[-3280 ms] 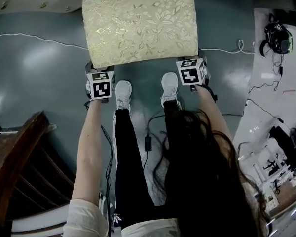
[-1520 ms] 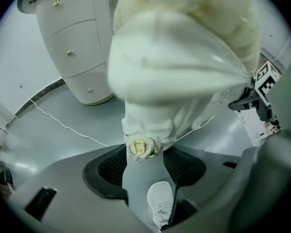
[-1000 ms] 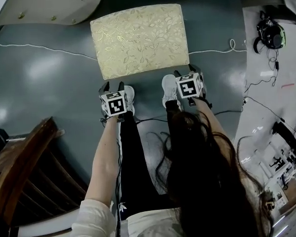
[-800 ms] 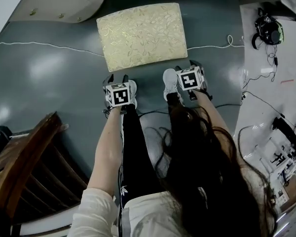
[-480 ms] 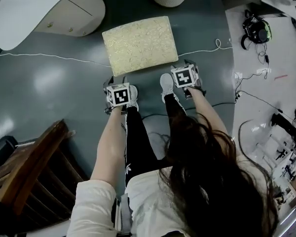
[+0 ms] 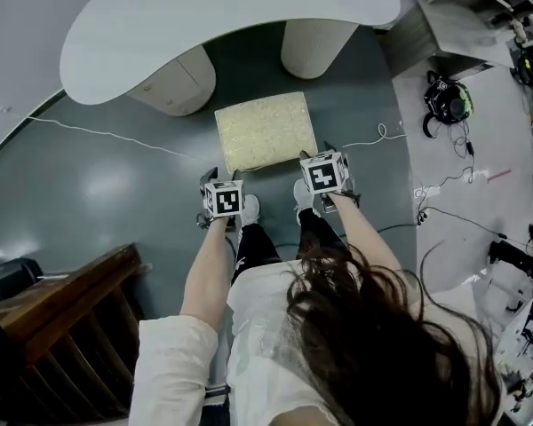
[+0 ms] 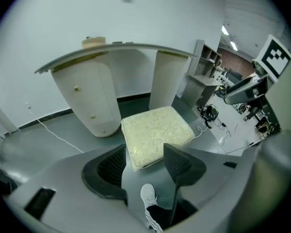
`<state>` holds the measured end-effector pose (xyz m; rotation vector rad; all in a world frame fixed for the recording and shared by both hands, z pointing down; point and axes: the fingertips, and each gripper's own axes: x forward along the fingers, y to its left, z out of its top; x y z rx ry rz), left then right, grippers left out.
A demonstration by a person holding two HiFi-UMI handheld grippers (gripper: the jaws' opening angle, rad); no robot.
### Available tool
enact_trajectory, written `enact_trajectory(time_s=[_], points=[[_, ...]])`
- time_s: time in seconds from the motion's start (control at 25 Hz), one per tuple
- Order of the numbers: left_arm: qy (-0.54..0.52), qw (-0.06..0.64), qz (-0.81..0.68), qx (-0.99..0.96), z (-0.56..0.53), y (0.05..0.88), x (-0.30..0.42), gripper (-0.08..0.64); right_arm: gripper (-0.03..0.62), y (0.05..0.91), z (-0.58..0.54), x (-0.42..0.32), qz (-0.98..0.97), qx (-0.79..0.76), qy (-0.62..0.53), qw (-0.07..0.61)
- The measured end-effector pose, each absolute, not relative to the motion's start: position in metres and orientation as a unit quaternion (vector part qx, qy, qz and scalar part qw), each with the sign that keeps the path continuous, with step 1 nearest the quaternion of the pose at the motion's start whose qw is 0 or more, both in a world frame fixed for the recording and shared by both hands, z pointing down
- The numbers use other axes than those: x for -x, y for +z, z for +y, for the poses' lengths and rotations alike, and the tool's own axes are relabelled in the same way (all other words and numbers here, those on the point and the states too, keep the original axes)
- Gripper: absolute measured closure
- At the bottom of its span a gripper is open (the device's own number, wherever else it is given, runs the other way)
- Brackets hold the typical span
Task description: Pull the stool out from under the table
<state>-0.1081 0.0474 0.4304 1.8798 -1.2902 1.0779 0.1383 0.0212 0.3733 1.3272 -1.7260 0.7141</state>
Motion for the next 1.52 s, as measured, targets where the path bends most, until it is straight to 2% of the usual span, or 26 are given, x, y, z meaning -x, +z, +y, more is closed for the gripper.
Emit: enact_trajectory(time_s=[0.24, 0.4, 0.64, 0.76, 0.8, 0.88, 1.04, 1.16, 1.32, 1.52], points=[[0.278, 0.294, -0.496, -0.768, 0.015, 0.333, 0.072, 0.305, 0.308, 0.304, 0.024, -0.145, -0.707, -0.528, 0.264, 0.389], [0.235, 0.262, -0.515, -0.782, 0.004, 0.283, 0.063, 0.305, 0.308, 0.27, 0.019, -0.147, -0.734, -0.529, 0.223, 0.363], [0.19, 0.18, -0.524, -0.811, -0.02, 0.193, 0.035, 0.308, 0.308, 0.188, -0.005, -0.131, -0.779, -0.551, 0.17, 0.247], [0.146, 0.128, -0.536, -0.821, -0.025, 0.129, 0.025, 0.333, 0.318, 0.129, -0.013, -0.124, -0.803, -0.554, 0.136, 0.173], [0.127, 0.11, -0.542, -0.823, -0.025, 0.107, 0.025, 0.356, 0.337, 0.106, -0.016, -0.124, -0.807, -0.558, 0.124, 0.146], [0.087, 0.081, -0.555, -0.823, -0.02, 0.067, 0.028, 0.471, 0.402, 0.064, -0.017, -0.126, -0.811, -0.569, 0.097, 0.094], [0.028, 0.046, -0.576, -0.816, -0.013, 0.001, 0.038, 0.512, 0.519, -0.001, -0.019, -0.13, -0.813, -0.58, 0.049, 0.023], [0.008, 0.006, -0.587, -0.809, -0.009, -0.037, 0.04, 0.523, 0.56, -0.028, -0.016, -0.132, -0.815, -0.579, 0.01, 0.018], [0.002, -0.046, -0.596, -0.801, -0.002, -0.062, 0.039, 0.532, 0.561, -0.029, -0.009, -0.135, -0.822, -0.568, -0.016, 0.036], [0.0, -0.022, -0.606, -0.795, -0.007, -0.054, 0.048, 0.533, 0.561, -0.019, -0.013, -0.131, -0.824, -0.565, -0.003, 0.04]])
